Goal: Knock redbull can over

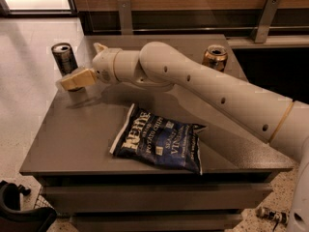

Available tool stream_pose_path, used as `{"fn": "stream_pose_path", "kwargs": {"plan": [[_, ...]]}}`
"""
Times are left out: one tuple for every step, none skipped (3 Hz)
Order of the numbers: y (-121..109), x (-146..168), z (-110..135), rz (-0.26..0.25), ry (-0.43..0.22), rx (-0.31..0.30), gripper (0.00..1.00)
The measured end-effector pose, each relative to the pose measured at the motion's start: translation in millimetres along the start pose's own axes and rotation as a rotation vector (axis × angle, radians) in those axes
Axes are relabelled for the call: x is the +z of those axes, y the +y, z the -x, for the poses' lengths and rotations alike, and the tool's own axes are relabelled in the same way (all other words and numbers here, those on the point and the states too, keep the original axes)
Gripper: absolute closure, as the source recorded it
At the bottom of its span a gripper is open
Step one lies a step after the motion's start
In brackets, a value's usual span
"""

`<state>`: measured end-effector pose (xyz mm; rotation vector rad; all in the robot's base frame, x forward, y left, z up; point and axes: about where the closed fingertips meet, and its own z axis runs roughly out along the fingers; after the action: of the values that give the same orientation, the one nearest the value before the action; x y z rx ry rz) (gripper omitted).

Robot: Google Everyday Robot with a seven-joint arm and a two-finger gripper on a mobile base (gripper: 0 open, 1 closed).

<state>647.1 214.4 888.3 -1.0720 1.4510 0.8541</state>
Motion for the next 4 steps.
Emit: {"fn": "stream_pose_path", "kwargs": {"plan": [[-0.1,12.3,1.1,-0.007,-0.042,-0.004,0.0],[2.7,21.9,0.4,-0.014,-0.07,-0.003,0.17],[5.4,24.2,1.5,-0.009,-0.071,-0.004,0.49],[7.0,25.5,1.9,-0.006,-0.071,-0.004,0.72]]}}
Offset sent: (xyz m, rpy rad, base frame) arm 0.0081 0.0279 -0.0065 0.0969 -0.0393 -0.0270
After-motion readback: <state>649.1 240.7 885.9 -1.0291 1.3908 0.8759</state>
